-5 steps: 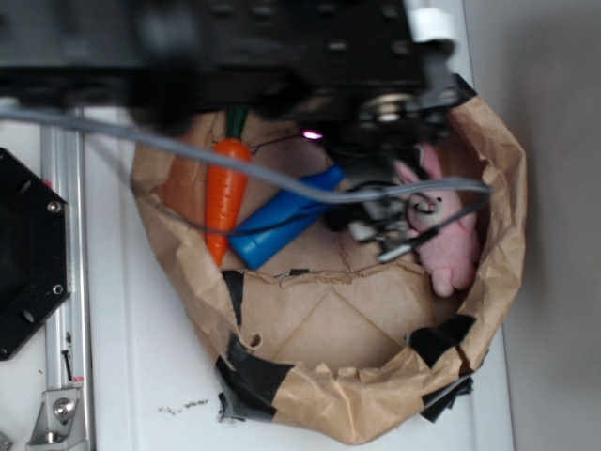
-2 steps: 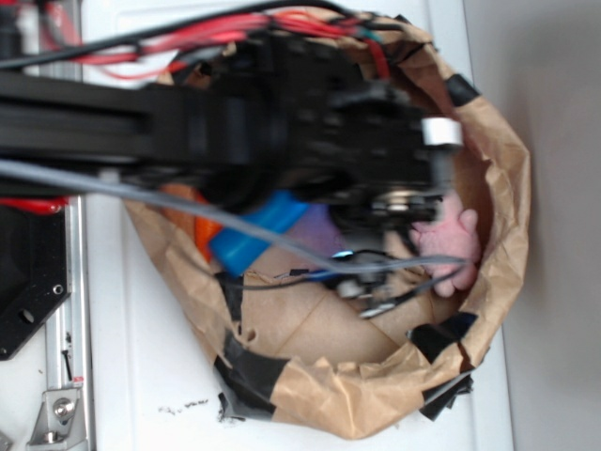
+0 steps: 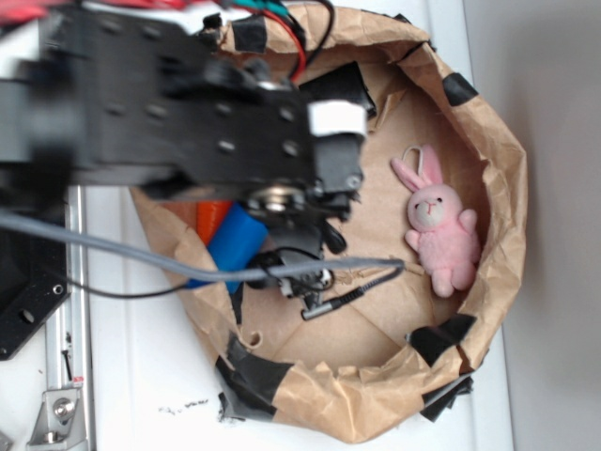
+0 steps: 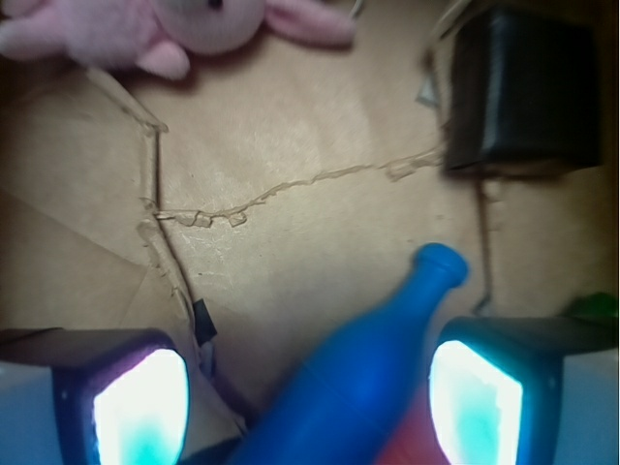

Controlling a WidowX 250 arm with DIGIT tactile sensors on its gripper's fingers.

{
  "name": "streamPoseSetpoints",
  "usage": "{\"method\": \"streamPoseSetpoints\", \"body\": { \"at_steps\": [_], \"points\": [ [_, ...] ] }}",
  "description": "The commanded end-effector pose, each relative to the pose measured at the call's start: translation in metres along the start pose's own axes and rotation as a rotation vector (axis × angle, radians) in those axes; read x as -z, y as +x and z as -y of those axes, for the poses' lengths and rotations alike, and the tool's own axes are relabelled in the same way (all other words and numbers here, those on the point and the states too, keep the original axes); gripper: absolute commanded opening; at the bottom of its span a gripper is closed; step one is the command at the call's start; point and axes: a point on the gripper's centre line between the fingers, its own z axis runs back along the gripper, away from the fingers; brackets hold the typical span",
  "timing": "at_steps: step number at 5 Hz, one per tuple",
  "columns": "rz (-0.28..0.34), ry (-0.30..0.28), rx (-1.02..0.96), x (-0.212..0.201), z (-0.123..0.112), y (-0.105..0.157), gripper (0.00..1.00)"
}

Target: Grab the blue bottle.

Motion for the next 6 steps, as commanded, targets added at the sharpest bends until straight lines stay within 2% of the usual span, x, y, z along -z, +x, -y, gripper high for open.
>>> {"method": "streamPoseSetpoints", "body": {
  "at_steps": [1,2,3,4,6],
  "points": [
    [0.074,-0.033,-0.089,-0.027,-0.015,0.007,1.0],
    [0.034,-0.035,-0.075,-0.01,-0.007,0.002,1.0],
    [-0.008,-0.008,-0.052,0.005,0.001,-0.005,1.0],
    [-0.036,0.035,-0.032,0.019,-0.001,-0.021,1.0],
    [-0.089,-0.024,-0.031,0.046,-0.008,-0.038,1.0]
  ]
}}
